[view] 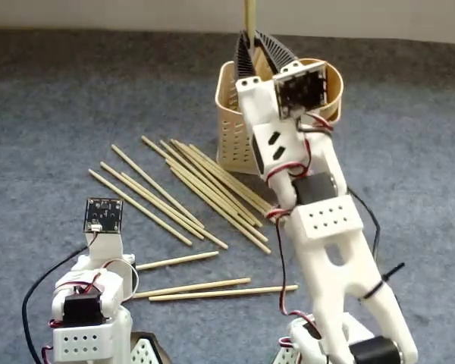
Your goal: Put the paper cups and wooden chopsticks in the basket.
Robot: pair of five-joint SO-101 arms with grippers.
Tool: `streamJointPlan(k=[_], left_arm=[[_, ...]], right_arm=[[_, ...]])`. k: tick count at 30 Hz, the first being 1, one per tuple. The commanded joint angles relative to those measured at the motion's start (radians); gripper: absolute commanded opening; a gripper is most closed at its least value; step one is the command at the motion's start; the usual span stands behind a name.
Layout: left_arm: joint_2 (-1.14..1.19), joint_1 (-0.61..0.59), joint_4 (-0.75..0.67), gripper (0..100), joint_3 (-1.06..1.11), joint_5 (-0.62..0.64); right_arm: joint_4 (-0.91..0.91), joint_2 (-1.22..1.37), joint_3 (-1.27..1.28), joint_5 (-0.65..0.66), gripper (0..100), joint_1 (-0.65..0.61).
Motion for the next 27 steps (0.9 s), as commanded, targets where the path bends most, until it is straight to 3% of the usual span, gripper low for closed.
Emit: streamJointPlan(k=[1,8,13,27], left_arm=[[0.007,-0.005,0.005,0,0.021,-0.006],[0.007,-0.005,0.005,0,0.021,-0.006],[0.007,-0.005,0.005,0,0.021,-0.006],[0.007,-0.005,0.005,0,0.021,-0.006]], right_arm=[[-0.033,0.041,-0.005,0.017,0.6,0.016],[-0.027,0.119,-0.005,0.017,1.1,0.021],[-0.024,0.124,0.001,0.015,8.9,0.021],[-0.024,-0.019,0.12,0.015,8.8,0.015]])
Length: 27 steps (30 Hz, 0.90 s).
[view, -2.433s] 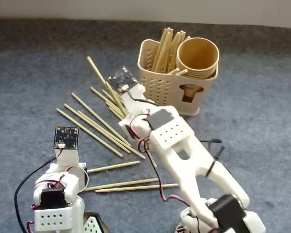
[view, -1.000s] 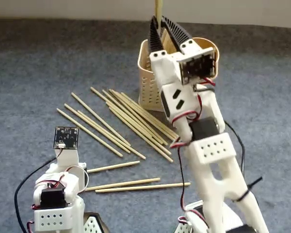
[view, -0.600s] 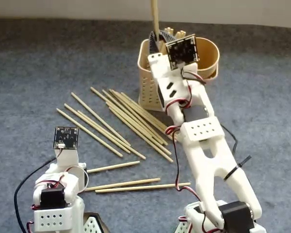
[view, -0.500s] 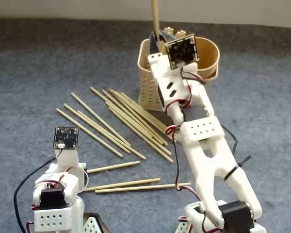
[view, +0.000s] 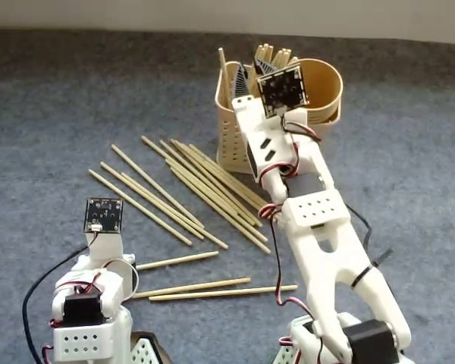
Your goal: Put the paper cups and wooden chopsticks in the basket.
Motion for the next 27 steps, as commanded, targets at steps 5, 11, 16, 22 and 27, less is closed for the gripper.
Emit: streamJointPlan(k=[5,11,16,22,27], left_arm=[[0.007,-0.005,0.005,0,0.021,-0.006],[0.007,-0.005,0.005,0,0.021,-0.006],[0.007,-0.005,0.005,0,0.021,-0.006],[0.007,-0.005,0.005,0,0.021,-0.006],[0.007,-0.005,0.005,0,0.021,-0.006]], right_arm=[[-0.024,-0.197,0.094,0.015,8.8,0.007],[-0.013,-0.277,0.16,0.015,8.8,-0.008],[0.205,-0.323,0.15,0.014,8.8,-0.042],[0.367,-0.421,0.15,-0.086,8.8,-0.137],[0.533,-0.495,0.15,-0.176,8.7,-0.249]])
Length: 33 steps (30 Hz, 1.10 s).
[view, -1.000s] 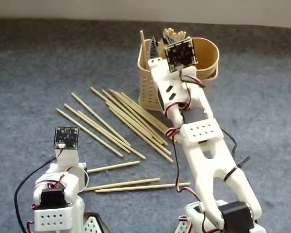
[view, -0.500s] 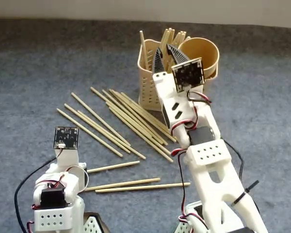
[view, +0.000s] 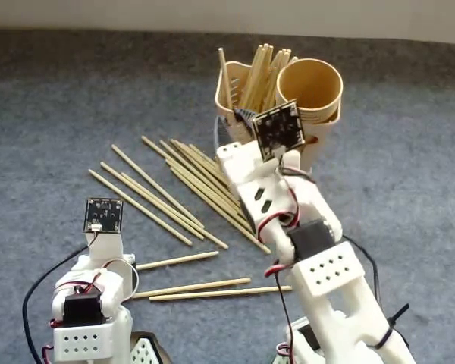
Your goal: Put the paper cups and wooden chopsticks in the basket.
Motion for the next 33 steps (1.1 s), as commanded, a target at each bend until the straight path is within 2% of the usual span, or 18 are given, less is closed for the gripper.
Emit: streamJointPlan(k=[1,5,10,14,18,23,28,33], left_arm=[[0.007,-0.005,0.005,0,0.021,-0.006],[0.007,-0.005,0.005,0,0.021,-0.006],[0.007,-0.005,0.005,0,0.021,-0.006],[0.007,-0.005,0.005,0,0.021,-0.006],[0.007,-0.005,0.005,0,0.021,-0.006],[0.007,-0.005,0.005,0,0.021,-0.006],[0.007,-0.005,0.005,0,0.021,-0.006],[0.007,-0.005,0.005,0,0.021,-0.006]], right_arm=[[0.12,-0.065,-0.019,-0.072,8.7,-0.087],[0.209,-0.076,-0.012,-0.126,8.7,-0.119],[0.239,-0.073,-0.002,-0.069,8.7,-0.119],[0.328,-0.073,0.01,-0.029,8.7,-0.119],[0.377,-0.05,0.016,-0.029,8.7,-0.119],[0.444,0.151,0.005,-0.023,8.7,-0.119],[0.547,0.384,-0.127,0.072,8.7,-0.143],[0.693,0.57,-0.28,0.077,8.7,-0.162]])
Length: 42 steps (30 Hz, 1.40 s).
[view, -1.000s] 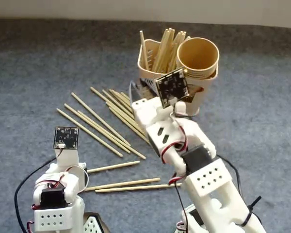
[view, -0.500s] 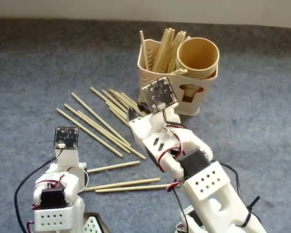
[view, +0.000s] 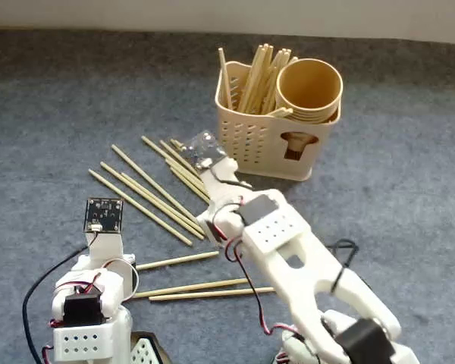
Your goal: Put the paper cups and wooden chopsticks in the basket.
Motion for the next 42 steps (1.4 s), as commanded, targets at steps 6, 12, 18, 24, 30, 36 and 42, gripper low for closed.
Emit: streamJointPlan(k=[6,12,18,24,30,36,42], left_arm=[[0.007,-0.005,0.005,0,0.021,-0.006],[0.007,-0.005,0.005,0,0.021,-0.006],[0.007,-0.005,0.005,0,0.021,-0.006],[0.007,-0.005,0.005,0,0.021,-0.006],[0.007,-0.005,0.005,0,0.021,-0.006],[0.007,-0.005,0.005,0,0.021,-0.006],[0.007,-0.005,0.005,0,0.021,-0.006]], right_arm=[[0.113,0.188,-0.186,0.018,8.7,-0.021],[0.113,0.245,-0.186,0.068,8.7,-0.084],[0.107,0.329,-0.193,0.115,8.7,-0.079],[0.09,0.39,-0.214,0.117,8.7,-0.041],[0.09,0.444,-0.26,0.117,8.7,-0.001],[0.099,0.524,-0.312,0.117,7.4,0.008],[0.251,0.481,-0.323,0.259,0.5,0.027]])
